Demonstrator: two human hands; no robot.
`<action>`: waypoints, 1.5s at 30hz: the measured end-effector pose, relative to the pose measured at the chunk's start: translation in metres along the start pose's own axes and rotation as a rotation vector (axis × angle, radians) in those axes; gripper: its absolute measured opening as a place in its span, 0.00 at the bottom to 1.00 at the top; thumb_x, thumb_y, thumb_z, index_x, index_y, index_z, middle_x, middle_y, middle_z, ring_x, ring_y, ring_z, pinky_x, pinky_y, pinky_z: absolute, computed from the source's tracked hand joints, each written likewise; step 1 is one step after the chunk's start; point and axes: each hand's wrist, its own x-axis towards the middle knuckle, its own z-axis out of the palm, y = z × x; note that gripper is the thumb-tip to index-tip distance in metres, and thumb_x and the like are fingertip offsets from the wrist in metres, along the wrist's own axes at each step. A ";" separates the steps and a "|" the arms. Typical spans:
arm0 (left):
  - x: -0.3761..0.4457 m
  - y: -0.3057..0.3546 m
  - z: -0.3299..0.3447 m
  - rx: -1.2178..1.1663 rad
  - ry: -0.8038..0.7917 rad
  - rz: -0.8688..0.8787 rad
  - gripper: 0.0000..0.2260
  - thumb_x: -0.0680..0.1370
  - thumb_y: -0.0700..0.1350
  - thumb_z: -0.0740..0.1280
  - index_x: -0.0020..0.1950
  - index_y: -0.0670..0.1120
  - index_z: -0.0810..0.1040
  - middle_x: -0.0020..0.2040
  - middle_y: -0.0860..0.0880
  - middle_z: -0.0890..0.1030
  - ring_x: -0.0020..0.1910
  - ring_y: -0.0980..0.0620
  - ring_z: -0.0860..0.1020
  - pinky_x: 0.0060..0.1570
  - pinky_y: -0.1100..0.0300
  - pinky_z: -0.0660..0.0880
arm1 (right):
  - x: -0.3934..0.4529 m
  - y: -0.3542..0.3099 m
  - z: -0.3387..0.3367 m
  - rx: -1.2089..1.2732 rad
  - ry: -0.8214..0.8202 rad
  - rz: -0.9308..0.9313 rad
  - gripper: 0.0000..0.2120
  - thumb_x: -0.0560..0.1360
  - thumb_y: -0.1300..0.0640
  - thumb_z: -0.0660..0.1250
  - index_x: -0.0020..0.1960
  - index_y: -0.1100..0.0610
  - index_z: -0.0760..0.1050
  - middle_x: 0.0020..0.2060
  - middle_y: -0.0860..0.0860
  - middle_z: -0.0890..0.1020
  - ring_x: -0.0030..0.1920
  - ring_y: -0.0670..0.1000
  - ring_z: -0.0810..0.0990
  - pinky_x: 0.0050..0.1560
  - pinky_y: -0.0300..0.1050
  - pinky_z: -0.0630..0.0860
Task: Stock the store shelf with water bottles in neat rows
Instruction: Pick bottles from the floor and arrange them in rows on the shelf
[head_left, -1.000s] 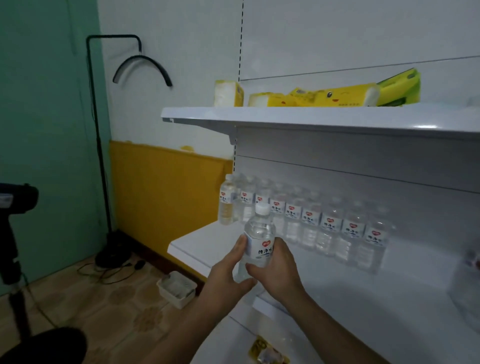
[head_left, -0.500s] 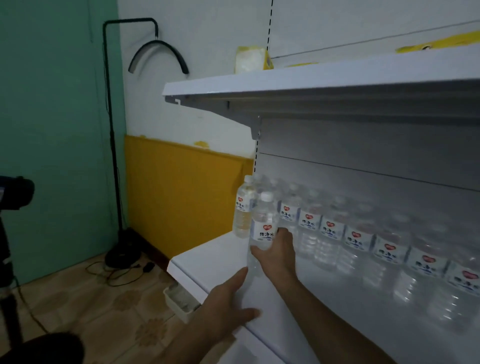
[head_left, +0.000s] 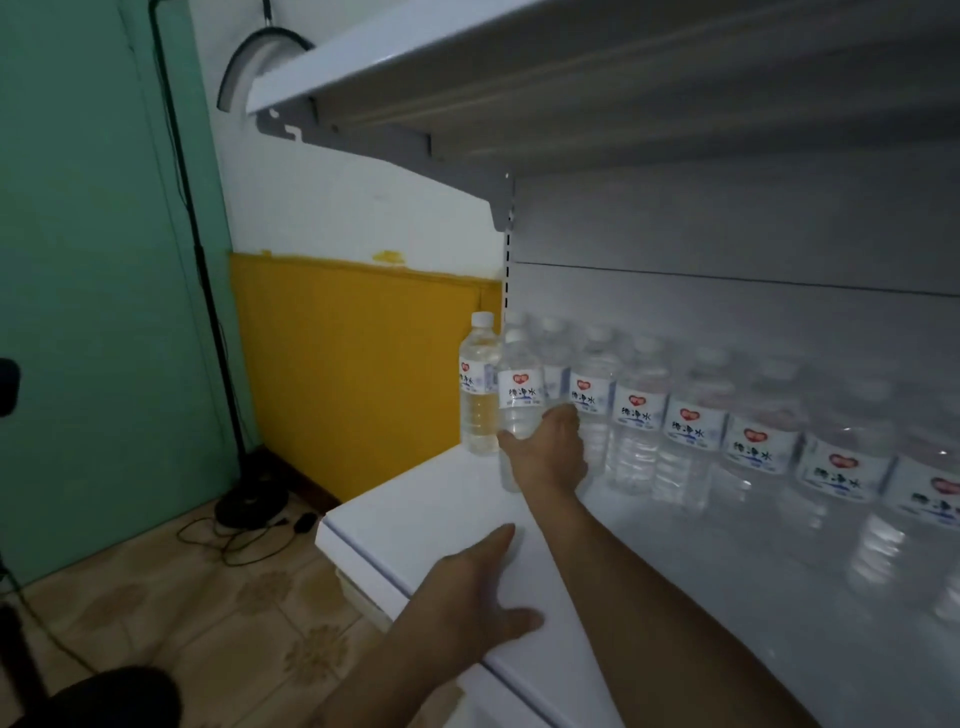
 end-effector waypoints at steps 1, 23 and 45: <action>-0.001 0.000 0.000 0.001 0.001 0.000 0.39 0.72 0.62 0.68 0.77 0.57 0.53 0.74 0.60 0.62 0.71 0.56 0.66 0.68 0.63 0.62 | 0.002 -0.001 -0.002 0.009 -0.022 0.026 0.36 0.67 0.45 0.77 0.65 0.59 0.63 0.59 0.55 0.76 0.59 0.59 0.78 0.53 0.53 0.75; 0.002 0.003 -0.002 -0.047 0.002 0.029 0.30 0.71 0.63 0.69 0.71 0.62 0.64 0.67 0.64 0.70 0.67 0.58 0.70 0.62 0.69 0.64 | -0.002 -0.011 0.017 0.058 0.138 0.101 0.35 0.65 0.48 0.79 0.62 0.60 0.66 0.60 0.56 0.73 0.63 0.57 0.72 0.51 0.56 0.78; 0.008 -0.016 0.009 -0.083 0.038 0.013 0.41 0.67 0.64 0.72 0.75 0.56 0.60 0.72 0.60 0.67 0.69 0.56 0.67 0.69 0.61 0.63 | 0.013 -0.006 0.024 0.021 0.124 0.088 0.41 0.63 0.47 0.81 0.64 0.62 0.64 0.62 0.59 0.71 0.63 0.59 0.73 0.54 0.57 0.77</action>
